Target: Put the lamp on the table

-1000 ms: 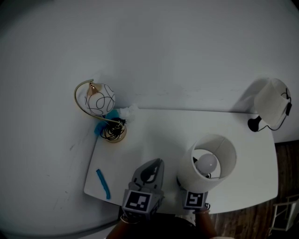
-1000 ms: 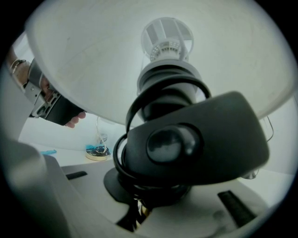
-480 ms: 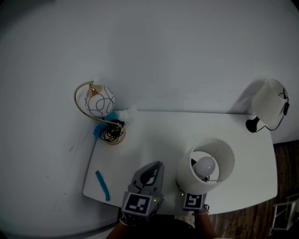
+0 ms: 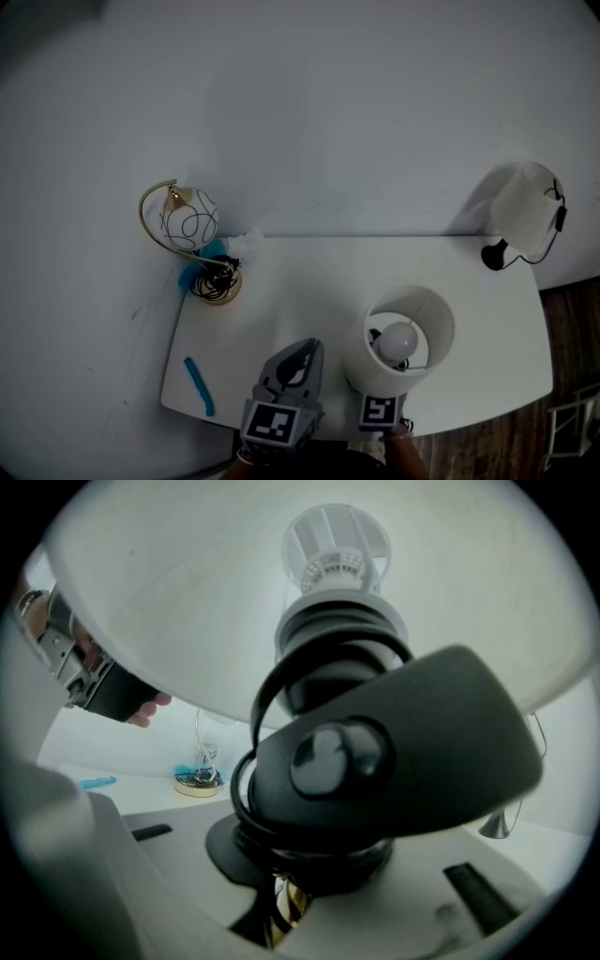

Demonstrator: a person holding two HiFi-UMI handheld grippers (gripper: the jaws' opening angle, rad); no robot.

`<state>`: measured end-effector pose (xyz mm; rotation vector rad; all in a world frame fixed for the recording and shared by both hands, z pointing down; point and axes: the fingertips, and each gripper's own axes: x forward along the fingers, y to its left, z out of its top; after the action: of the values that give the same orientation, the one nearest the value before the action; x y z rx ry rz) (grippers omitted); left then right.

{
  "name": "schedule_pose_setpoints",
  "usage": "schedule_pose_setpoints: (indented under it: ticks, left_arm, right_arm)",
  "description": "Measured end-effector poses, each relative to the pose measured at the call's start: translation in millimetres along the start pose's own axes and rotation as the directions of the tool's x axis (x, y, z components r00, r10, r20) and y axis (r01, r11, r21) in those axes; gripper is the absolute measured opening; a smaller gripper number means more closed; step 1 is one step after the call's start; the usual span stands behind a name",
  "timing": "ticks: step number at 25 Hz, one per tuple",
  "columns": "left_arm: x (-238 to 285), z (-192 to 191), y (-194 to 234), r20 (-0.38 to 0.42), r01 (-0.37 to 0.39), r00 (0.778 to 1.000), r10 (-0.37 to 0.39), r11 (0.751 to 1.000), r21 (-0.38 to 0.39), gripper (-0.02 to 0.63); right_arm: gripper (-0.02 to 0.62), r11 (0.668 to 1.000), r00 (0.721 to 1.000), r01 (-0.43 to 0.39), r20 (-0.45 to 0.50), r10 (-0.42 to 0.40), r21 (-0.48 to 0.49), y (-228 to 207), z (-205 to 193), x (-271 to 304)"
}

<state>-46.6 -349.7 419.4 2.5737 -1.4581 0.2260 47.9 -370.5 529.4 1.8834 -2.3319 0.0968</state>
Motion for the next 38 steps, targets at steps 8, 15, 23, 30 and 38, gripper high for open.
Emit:
schedule_pose_setpoints:
  ticks: [8, 15, 23, 30, 38]
  left_arm:
    - [-4.4, 0.1, -7.3, -0.001, 0.006, 1.0, -0.006, 1.0, 0.003, 0.017]
    - [-14.3, -1.0, -13.5, 0.008, 0.001, 1.0, -0.001, 1.0, 0.007, 0.017]
    - [-26.3, -5.3, -19.9, -0.003, -0.005, 1.0, 0.005, 1.0, 0.004, 0.017]
    - [-34.7, -5.5, -28.1, 0.007, 0.003, 1.0, -0.003, 1.0, -0.004, 0.017]
    - [-47.6, -4.8, -34.7, 0.023, 0.001, 1.0, 0.0, 1.0, -0.025, 0.017]
  right_arm:
    - [0.075, 0.993, 0.996, -0.032, 0.082, 0.042, -0.112, 0.9, 18.1, 1.1]
    - [0.109, 0.996, 0.998, -0.029, 0.056, 0.034, -0.085, -4.1, 14.6, -5.2]
    - [0.133, 0.995, 0.999, -0.031, 0.02, 0.033, -0.092, -4.5, 9.2, -15.0]
    - [0.149, 0.996, 0.999, -0.046, 0.019, 0.047, -0.074, -3.0, 3.1, -27.4]
    - [0.155, 0.995, 0.999, -0.041, -0.031, 0.038, -0.091, -6.3, 0.6, -34.2]
